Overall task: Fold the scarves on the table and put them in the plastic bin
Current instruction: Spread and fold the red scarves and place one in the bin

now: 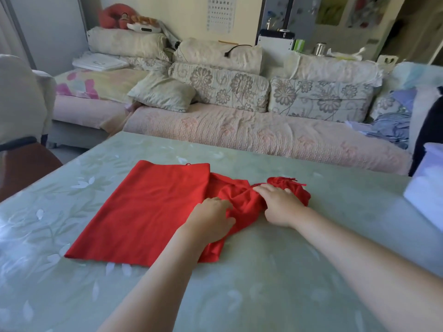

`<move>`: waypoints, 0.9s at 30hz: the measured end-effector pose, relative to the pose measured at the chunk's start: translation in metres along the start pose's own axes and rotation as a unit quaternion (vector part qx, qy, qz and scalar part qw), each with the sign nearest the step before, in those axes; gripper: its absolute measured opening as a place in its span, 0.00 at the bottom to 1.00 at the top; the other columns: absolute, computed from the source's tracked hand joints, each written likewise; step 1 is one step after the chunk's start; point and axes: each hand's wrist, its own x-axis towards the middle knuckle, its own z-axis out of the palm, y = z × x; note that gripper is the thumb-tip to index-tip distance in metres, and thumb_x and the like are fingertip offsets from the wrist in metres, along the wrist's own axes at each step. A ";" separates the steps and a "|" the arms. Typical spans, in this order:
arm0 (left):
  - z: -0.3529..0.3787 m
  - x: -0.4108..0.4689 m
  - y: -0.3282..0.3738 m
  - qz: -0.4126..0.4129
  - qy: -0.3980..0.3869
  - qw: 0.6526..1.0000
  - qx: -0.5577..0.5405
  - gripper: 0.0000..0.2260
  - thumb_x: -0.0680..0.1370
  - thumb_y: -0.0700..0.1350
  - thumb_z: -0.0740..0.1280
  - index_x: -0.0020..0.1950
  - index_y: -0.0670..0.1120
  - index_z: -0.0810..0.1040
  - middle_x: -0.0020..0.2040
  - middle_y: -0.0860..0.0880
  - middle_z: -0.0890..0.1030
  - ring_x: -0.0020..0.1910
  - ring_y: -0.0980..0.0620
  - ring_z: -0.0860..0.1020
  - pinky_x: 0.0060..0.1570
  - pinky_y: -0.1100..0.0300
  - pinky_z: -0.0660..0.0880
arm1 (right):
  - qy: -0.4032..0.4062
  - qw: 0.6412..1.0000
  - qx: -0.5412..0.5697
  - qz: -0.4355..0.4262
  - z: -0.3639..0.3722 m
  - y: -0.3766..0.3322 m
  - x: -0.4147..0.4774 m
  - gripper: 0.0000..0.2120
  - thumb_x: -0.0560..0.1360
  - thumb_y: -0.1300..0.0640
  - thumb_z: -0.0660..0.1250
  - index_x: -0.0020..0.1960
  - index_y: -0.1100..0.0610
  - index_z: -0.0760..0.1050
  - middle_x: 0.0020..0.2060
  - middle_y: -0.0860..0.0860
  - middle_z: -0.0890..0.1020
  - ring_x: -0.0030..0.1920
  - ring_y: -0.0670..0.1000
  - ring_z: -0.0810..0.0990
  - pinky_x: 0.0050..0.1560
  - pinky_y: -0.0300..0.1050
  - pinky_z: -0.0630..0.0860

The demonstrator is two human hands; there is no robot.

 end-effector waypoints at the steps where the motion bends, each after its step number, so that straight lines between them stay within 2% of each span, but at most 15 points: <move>1: 0.008 0.001 0.005 0.004 -0.020 1.000 0.012 0.21 0.76 0.52 0.66 0.69 0.52 0.72 0.63 0.47 0.74 0.64 0.44 0.72 0.63 0.51 0.70 | -0.017 0.999 -0.049 0.014 0.001 0.009 -0.006 0.37 0.73 0.59 0.63 0.80 0.49 0.53 0.77 0.52 0.62 0.74 0.55 0.66 0.71 0.53 0.62; 4: 0.026 0.006 0.014 0.009 -0.025 0.999 0.027 0.27 0.75 0.50 0.67 0.73 0.50 0.67 0.65 0.46 0.73 0.64 0.43 0.71 0.65 0.49 0.69 | -0.023 0.987 -0.148 0.048 0.007 0.028 -0.019 0.38 0.76 0.56 0.64 0.80 0.51 0.49 0.71 0.56 0.70 0.68 0.57 0.72 0.66 0.52 0.66; 7: 0.030 0.015 0.017 0.004 0.013 0.999 0.037 0.23 0.75 0.46 0.67 0.70 0.50 0.71 0.61 0.47 0.77 0.62 0.44 0.74 0.61 0.51 0.71 | 0.026 0.981 -0.187 0.041 0.011 0.044 -0.026 0.30 0.78 0.58 0.60 0.78 0.50 0.57 0.64 0.53 0.76 0.62 0.56 0.78 0.60 0.51 0.69; 11: 0.031 0.022 0.022 0.003 0.039 0.999 0.011 0.16 0.75 0.43 0.60 0.58 0.53 0.81 0.58 0.50 0.80 0.58 0.47 0.77 0.56 0.55 0.74 | 0.050 0.977 -0.206 0.019 0.002 0.061 -0.045 0.14 0.77 0.55 0.60 0.62 0.48 0.75 0.57 0.49 0.80 0.57 0.54 0.80 0.57 0.48 0.66; 15: 0.030 0.019 0.050 0.025 0.050 0.997 0.044 0.14 0.74 0.45 0.57 0.48 0.52 0.82 0.51 0.49 0.77 0.53 0.45 0.75 0.51 0.53 0.73 | 0.017 0.966 -0.255 0.040 -0.012 0.068 -0.076 0.09 0.74 0.51 0.63 0.50 0.51 0.80 0.49 0.49 0.84 0.55 0.53 0.79 0.59 0.49 0.63; 18: 0.031 0.012 0.075 0.057 0.033 0.998 0.010 0.16 0.70 0.48 0.52 0.43 0.51 0.80 0.47 0.51 0.76 0.49 0.46 0.74 0.51 0.53 0.72 | -0.055 0.965 -0.235 0.102 -0.021 0.070 -0.094 0.14 0.74 0.50 0.63 0.57 0.51 0.79 0.54 0.49 0.83 0.57 0.53 0.81 0.55 0.47 0.70; 20: 0.032 0.005 0.092 0.073 -0.018 0.994 -0.074 0.12 0.72 0.46 0.54 0.38 0.51 0.77 0.39 0.53 0.76 0.43 0.49 0.74 0.45 0.58 0.71 | -0.112 0.961 -0.203 0.150 -0.031 0.071 -0.102 0.18 0.73 0.50 0.64 0.62 0.52 0.76 0.59 0.50 0.81 0.59 0.53 0.80 0.53 0.45 0.74; 23: 0.033 -0.006 0.115 0.087 -0.100 0.983 -0.127 0.13 0.74 0.38 0.59 0.32 0.53 0.72 0.30 0.56 0.72 0.33 0.58 0.69 0.37 0.65 0.64 | -0.186 0.952 -0.161 0.183 -0.043 0.074 -0.109 0.17 0.71 0.50 0.63 0.59 0.52 0.76 0.58 0.50 0.81 0.58 0.54 0.81 0.57 0.47 0.78; 25: 0.036 -0.009 0.122 0.091 -0.153 0.976 -0.129 0.15 0.73 0.38 0.60 0.30 0.54 0.71 0.28 0.58 0.72 0.29 0.61 0.69 0.34 0.65 0.64 | -0.224 0.946 -0.122 0.197 -0.054 0.073 -0.117 0.19 0.70 0.48 0.63 0.58 0.53 0.76 0.60 0.51 0.80 0.59 0.54 0.80 0.59 0.48 0.77; 27: 0.039 -0.009 0.123 0.103 -0.185 0.972 -0.099 0.12 0.73 0.40 0.61 0.33 0.54 0.74 0.31 0.58 0.75 0.32 0.61 0.72 0.35 0.65 0.66 | -0.252 0.945 -0.087 0.189 -0.067 0.072 -0.126 0.23 0.74 0.50 0.63 0.67 0.56 0.73 0.64 0.52 0.78 0.56 0.51 0.80 0.54 0.40 0.77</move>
